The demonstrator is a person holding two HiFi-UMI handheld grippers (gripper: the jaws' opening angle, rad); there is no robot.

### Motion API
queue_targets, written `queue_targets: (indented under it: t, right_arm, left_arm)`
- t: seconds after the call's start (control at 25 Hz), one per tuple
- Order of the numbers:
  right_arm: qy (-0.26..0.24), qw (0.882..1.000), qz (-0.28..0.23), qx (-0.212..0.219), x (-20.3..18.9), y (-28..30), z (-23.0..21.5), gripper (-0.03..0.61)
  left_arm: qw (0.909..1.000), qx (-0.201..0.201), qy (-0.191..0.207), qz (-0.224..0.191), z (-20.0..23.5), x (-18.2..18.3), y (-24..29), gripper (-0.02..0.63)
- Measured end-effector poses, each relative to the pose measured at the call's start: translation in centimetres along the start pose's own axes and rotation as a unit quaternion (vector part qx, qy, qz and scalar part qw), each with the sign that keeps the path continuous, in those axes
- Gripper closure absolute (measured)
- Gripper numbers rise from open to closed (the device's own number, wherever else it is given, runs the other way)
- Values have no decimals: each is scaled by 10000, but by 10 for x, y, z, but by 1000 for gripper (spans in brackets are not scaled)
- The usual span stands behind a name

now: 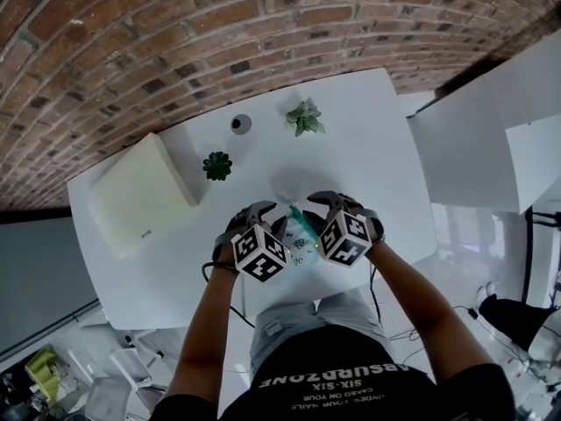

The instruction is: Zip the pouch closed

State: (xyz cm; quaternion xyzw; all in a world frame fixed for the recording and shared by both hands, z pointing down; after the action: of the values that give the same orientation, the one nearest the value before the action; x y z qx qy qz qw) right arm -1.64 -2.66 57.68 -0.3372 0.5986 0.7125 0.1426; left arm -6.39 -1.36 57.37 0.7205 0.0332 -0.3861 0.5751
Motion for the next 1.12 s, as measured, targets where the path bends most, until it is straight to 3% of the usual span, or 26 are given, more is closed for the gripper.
queue_targets:
  t: [0.16,0.36,0.88,1.12]
  right_arm:
    - [-393,9990,179,94,-3,12,-1,465]
    - [-709,9964,364,303,-8,26,1,471]
    - [-1570,9821,765,705,-17,53,5,492]
    - [-1769,9765,844,892,-19,58,11,526]
  left_arm:
    - [9982,-89,537,265,3,-6,14,491]
    - [9949,-267,867,441,5,-10,31,491]
    - [9901,-752,1005,635,1,-19,57,491]
    - [9910,-1038,654,529,-2,-23,61,508]
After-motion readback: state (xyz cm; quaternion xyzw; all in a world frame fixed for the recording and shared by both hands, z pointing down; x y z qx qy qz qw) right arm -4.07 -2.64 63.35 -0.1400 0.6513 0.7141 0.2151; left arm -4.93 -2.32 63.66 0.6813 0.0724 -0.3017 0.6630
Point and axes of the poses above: the fingertips, and each gripper's own axes: y forward along the fingers, z to its left, x out of its top, the point moved 1 cm from there along -y, backward along the fingers, and after that the axes turned 7 degrees about -z, right-handed, at the moved point
